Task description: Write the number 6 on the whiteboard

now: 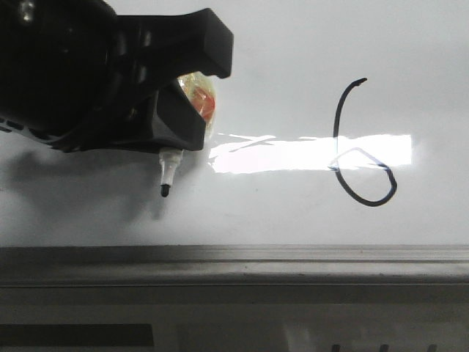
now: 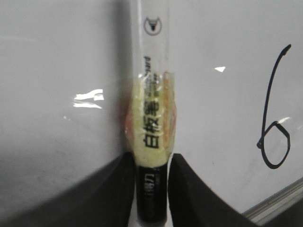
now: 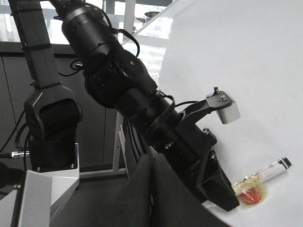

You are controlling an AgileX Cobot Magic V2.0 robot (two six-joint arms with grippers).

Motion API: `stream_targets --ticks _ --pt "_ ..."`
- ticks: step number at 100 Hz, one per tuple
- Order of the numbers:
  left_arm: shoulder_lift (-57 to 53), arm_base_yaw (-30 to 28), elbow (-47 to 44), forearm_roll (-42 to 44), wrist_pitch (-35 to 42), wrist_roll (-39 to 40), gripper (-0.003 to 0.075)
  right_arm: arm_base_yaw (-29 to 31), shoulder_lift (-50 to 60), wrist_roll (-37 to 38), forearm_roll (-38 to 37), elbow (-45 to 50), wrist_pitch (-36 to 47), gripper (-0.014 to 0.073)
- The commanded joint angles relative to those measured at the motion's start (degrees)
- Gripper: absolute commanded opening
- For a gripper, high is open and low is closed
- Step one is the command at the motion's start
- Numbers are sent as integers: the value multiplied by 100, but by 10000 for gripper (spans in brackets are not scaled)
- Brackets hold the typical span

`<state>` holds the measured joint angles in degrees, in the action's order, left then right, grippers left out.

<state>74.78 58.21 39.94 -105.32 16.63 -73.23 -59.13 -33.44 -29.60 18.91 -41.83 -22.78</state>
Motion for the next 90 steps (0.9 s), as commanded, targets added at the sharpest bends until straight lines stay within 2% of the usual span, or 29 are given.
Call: stream_targets --ticks 1,6,21,32,52,63,78,82,90 --pt "76 -115 41 -136 1083 10 228 13 10 -38 49 -196 412 -59" --pt "76 -115 41 -136 1083 10 270 13 10 -38 49 -196 412 -59" --pt "76 -115 41 -136 1083 10 495 13 10 -38 49 -196 412 -59" --pt "-31 -115 41 -136 1039 10 567 13 10 -38 49 -196 412 -59" --pt "-740 155 41 -41 711 -4 568 13 183 -38 -227 -196 321 -59" --pt "-1257 400 41 5 402 -350 568 13 425 -38 -418 -196 145 -59" --pt "-2016 762 -26 5 363 -804 564 170 809 63 -624 -196 -261 -59" --pt "-2194 820 -71 5 375 -904 554 266 934 63 -685 -196 -430 -59" --pt "-2628 885 -241 -6 348 -1071 489 467 1175 315 -1044 -196 -903 -59"
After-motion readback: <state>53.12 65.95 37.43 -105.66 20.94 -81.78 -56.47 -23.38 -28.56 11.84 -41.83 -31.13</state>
